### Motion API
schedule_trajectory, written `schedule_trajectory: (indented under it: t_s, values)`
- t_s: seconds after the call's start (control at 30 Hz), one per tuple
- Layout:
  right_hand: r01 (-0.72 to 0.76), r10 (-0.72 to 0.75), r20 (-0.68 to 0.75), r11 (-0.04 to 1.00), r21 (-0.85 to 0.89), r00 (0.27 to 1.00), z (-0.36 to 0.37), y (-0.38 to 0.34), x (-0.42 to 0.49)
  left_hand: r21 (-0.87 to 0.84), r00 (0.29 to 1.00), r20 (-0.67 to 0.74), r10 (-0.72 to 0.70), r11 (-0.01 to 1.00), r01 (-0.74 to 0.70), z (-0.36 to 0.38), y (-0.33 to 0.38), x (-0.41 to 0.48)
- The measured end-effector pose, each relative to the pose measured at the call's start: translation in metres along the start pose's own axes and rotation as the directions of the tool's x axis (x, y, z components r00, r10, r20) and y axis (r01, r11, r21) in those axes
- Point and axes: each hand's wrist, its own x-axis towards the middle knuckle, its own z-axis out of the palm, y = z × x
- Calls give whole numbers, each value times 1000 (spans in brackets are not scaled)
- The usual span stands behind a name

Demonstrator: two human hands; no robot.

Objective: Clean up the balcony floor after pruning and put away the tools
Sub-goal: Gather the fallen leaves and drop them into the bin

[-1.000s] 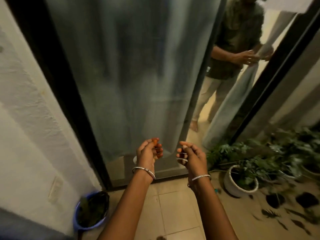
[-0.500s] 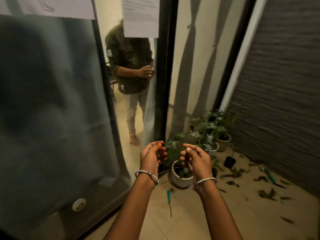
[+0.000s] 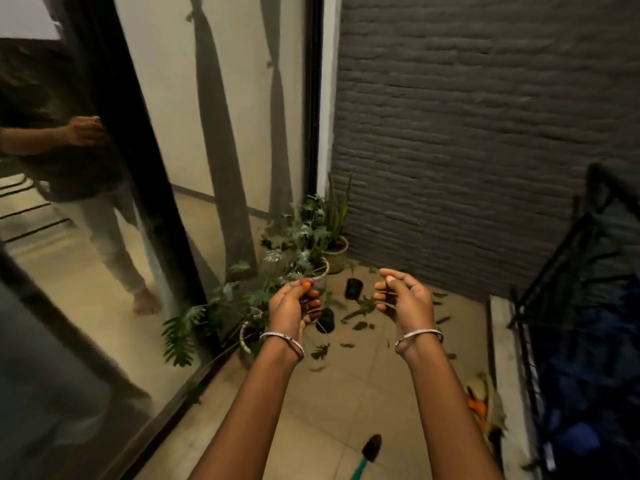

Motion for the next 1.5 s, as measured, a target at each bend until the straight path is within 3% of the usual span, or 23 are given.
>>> schedule_trajectory:
  t_s: [0.43, 0.77, 0.97, 1.23, 1.5]
  values:
    - [-113, 123, -293, 992, 49, 948, -53, 42, 153, 86, 970, 69, -232, 970, 226, 93, -48, 165]
    - [-157, 173, -492, 985, 74, 853, -56, 51, 281, 226, 915, 169, -366, 918, 325, 186, -66, 314]
    - [-175, 188, -627, 981, 84, 756, -90, 53, 318, 299, 857, 197, -477, 862, 410, 220, -98, 365]
    - [-153, 222, -712, 975, 161, 666, -143, 61, 370, 407, 817, 207, -538, 807, 429, 289, -155, 402]
    - [-234, 330, -744, 943, 236, 581, -223, 87, 462, 467, 812, 183, -554, 776, 424, 372, -225, 463]
